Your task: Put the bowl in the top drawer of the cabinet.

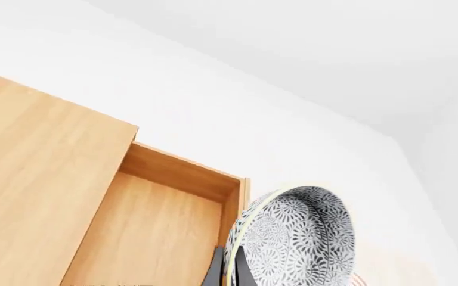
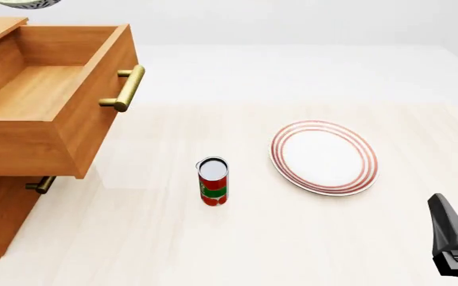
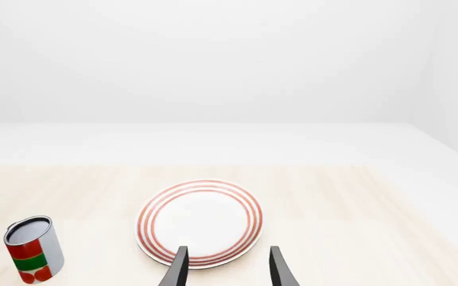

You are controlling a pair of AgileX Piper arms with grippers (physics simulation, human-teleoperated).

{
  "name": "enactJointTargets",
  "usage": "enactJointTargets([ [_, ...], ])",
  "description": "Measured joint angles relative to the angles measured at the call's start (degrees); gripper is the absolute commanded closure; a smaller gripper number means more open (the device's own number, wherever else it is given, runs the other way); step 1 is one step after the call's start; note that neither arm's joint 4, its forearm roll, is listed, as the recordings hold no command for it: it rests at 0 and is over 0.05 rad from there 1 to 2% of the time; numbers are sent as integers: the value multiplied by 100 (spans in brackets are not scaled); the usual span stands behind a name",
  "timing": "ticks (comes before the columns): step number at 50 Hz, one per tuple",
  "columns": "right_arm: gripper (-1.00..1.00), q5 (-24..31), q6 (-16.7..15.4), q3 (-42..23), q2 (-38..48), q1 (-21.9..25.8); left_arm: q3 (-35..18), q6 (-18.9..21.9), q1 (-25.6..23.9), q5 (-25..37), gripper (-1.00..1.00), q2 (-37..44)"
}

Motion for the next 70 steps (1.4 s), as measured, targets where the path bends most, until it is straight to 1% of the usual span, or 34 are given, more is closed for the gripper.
enactJointTargets([
  [13,-100,0,0,0,0,0,69,53,424,-18,100,48],
  [25,-100,0,0,0,0,0,-13,156,674,13,100,173],
  [47,-100,0,0,0,0,0,-421,405,862,170,100,557],
  [70,-100,0,0,0,0,0,-325,647,961,134,100,838],
])
